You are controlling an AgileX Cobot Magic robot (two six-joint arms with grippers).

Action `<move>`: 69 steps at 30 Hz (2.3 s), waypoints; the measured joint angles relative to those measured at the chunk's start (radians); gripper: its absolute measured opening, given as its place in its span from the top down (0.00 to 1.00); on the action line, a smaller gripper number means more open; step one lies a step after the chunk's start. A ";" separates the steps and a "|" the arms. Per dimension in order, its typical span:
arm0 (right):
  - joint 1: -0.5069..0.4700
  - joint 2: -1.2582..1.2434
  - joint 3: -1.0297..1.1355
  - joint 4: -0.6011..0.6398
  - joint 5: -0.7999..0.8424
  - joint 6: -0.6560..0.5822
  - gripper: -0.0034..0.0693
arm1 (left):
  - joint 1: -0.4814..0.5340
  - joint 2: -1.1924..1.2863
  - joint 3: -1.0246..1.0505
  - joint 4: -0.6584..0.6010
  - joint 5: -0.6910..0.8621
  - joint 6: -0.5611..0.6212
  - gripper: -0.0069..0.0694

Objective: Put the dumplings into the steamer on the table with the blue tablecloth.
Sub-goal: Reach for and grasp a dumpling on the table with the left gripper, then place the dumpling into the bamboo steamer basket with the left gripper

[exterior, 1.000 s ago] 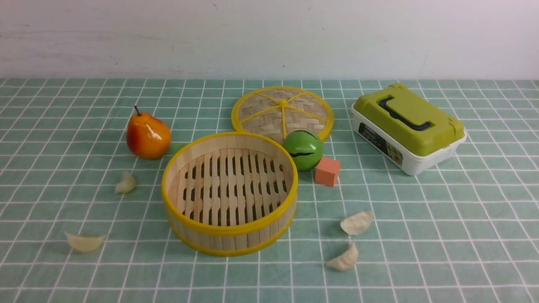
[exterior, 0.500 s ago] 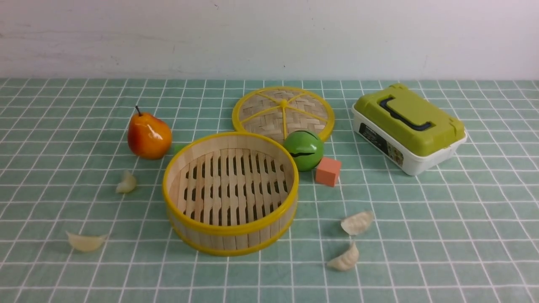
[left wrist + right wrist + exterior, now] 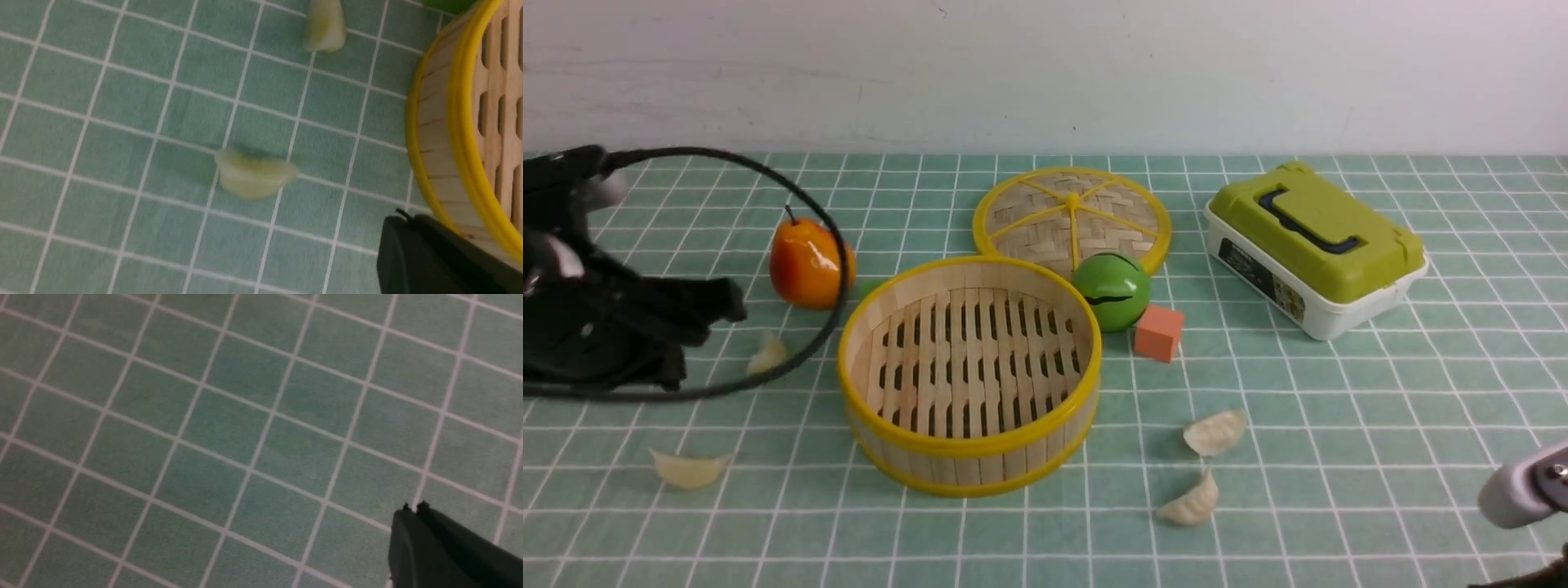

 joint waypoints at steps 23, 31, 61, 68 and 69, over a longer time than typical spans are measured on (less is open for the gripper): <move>0.026 0.007 -0.004 0.040 -0.033 -0.042 0.94 | 0.000 0.778 -0.588 0.166 0.115 0.012 0.57; 0.026 0.007 -0.004 0.038 -0.036 -0.043 0.93 | -0.001 0.768 -0.601 0.171 0.134 0.018 0.66; 0.026 0.007 -0.004 0.037 -0.055 -0.047 0.88 | -0.161 0.701 -0.598 -0.251 0.003 0.314 0.60; 0.026 0.007 -0.004 0.042 -0.054 -0.047 0.87 | -0.161 0.654 -0.597 -0.247 0.056 0.299 0.41; 0.026 0.007 -0.004 0.044 -0.054 -0.047 0.87 | -0.161 0.620 -0.595 -0.238 0.074 0.298 0.41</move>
